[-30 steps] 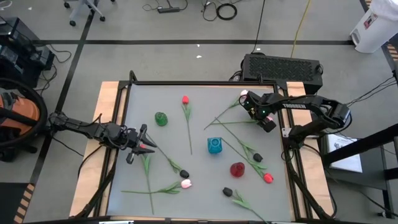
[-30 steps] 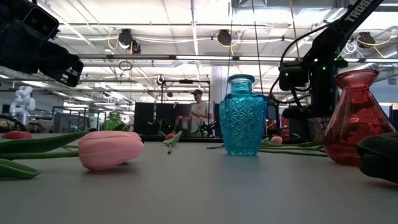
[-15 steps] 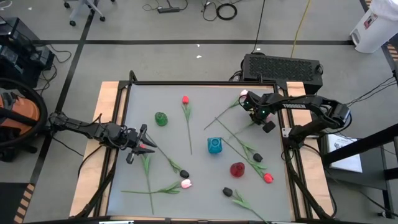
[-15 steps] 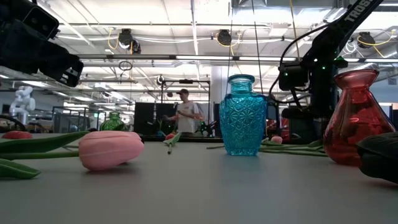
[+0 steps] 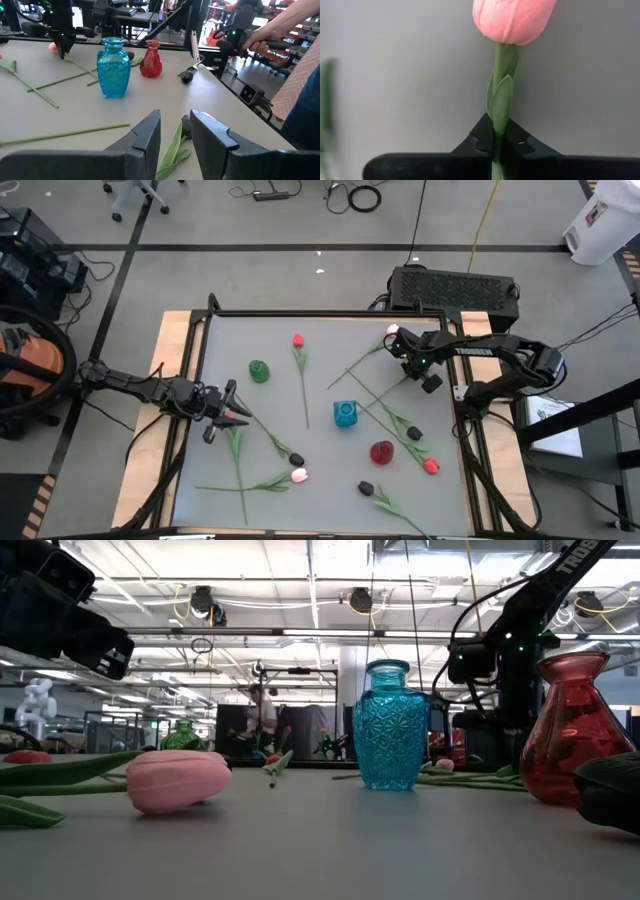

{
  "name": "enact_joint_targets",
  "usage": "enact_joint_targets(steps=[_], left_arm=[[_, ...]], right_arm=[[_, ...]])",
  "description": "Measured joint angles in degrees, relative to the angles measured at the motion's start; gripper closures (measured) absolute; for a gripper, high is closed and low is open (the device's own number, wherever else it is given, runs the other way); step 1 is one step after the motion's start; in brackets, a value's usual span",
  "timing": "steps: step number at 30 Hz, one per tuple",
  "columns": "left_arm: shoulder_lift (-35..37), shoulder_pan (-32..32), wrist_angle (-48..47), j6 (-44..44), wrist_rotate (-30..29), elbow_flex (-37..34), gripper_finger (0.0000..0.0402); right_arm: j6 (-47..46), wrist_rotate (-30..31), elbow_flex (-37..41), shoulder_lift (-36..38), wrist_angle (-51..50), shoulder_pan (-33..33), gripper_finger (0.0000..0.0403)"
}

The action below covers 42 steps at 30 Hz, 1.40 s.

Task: Sort flowers into vase by color
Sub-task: Put the middle pink tulip into the red vase

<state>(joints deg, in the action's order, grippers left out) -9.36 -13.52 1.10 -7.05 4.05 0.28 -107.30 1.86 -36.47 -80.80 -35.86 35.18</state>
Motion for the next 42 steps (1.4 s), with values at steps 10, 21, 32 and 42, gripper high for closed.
enact_joint_targets(steps=[10, 21, 32, 42], left_arm=[[0.0, 0.0, 0.0, -0.02, 0.0, -0.01, 0.029], [0.0, 0.02, 0.0, 0.0, -0.04, 0.0, 0.029], [0.02, 0.01, -0.06, 0.0, -0.26, 0.02, 0.029], [0.01, 0.01, -0.07, 0.0, -0.39, 0.01, 0.029]], right_arm=[[1.86, 4.49, -0.09, 5.98, 2.32, 0.06, 0.04], [8.13, 12.0, -0.19, 15.95, 3.35, 0.06, 0.0401], [19.25, 16.57, -0.29, 27.5, 7.78, 0.08, 0.0401], [33.75, 16.14, -0.31, 36.85, 16.09, 0.08, 0.0401]])
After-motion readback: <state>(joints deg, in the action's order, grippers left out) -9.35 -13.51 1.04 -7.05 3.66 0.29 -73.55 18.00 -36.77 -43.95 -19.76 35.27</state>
